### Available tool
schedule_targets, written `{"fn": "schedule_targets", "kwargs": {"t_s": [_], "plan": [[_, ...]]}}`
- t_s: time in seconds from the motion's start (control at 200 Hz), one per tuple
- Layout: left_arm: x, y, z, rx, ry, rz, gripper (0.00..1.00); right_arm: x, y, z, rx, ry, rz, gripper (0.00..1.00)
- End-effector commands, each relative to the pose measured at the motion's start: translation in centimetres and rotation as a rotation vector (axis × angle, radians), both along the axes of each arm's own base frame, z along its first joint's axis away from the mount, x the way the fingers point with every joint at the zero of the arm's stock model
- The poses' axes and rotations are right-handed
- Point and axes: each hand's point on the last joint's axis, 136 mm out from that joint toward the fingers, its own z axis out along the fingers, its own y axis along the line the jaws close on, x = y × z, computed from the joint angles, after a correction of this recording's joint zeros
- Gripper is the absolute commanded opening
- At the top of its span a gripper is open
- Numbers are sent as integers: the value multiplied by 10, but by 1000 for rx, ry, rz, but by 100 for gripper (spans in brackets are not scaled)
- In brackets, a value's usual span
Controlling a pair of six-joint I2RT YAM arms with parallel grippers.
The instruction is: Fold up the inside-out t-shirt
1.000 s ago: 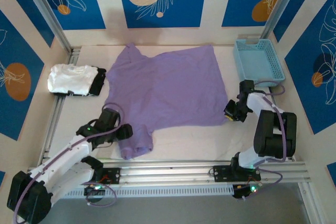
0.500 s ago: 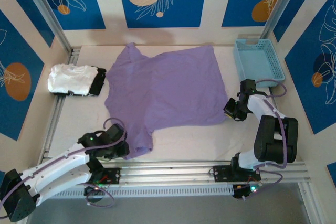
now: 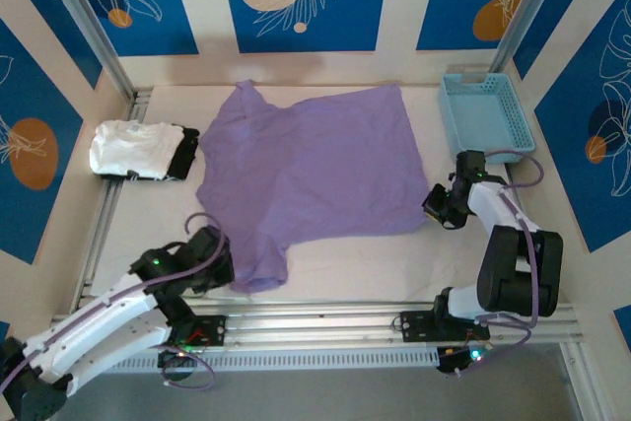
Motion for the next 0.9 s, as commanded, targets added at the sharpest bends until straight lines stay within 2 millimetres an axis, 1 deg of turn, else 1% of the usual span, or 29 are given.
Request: {"fn": "schedule_targets", "kwargs": {"t_s": [0.0, 0.05, 0.155, 0.255, 0.335, 0.5, 0.645, 0.75, 0.895], "plan": [[23, 6, 42, -44, -114, 29, 0, 12, -1, 19, 57, -82, 1, 6], [37, 5, 59, -87, -152, 37, 0, 18, -2, 26, 73, -107, -2, 6], [67, 5, 84, -139, -206, 42, 0, 32, -2, 38, 82, -147, 8, 6], [95, 6, 102, -150, -257, 40, 0, 46, -3, 49, 90, -175, 18, 6], [117, 9, 113, -154, -291, 40, 0, 57, -4, 52, 89, -177, 26, 6], [156, 17, 123, -172, -325, 63, 0, 76, -4, 54, 83, -173, 46, 7], [187, 29, 127, -183, -341, 101, 0, 93, -1, 57, 71, -178, 68, 8], [206, 40, 126, -174, -342, 127, 0, 106, 2, 56, 59, -171, 85, 8], [233, 52, 118, -167, -329, 159, 0, 126, 4, 50, 50, -159, 98, 8]]}}
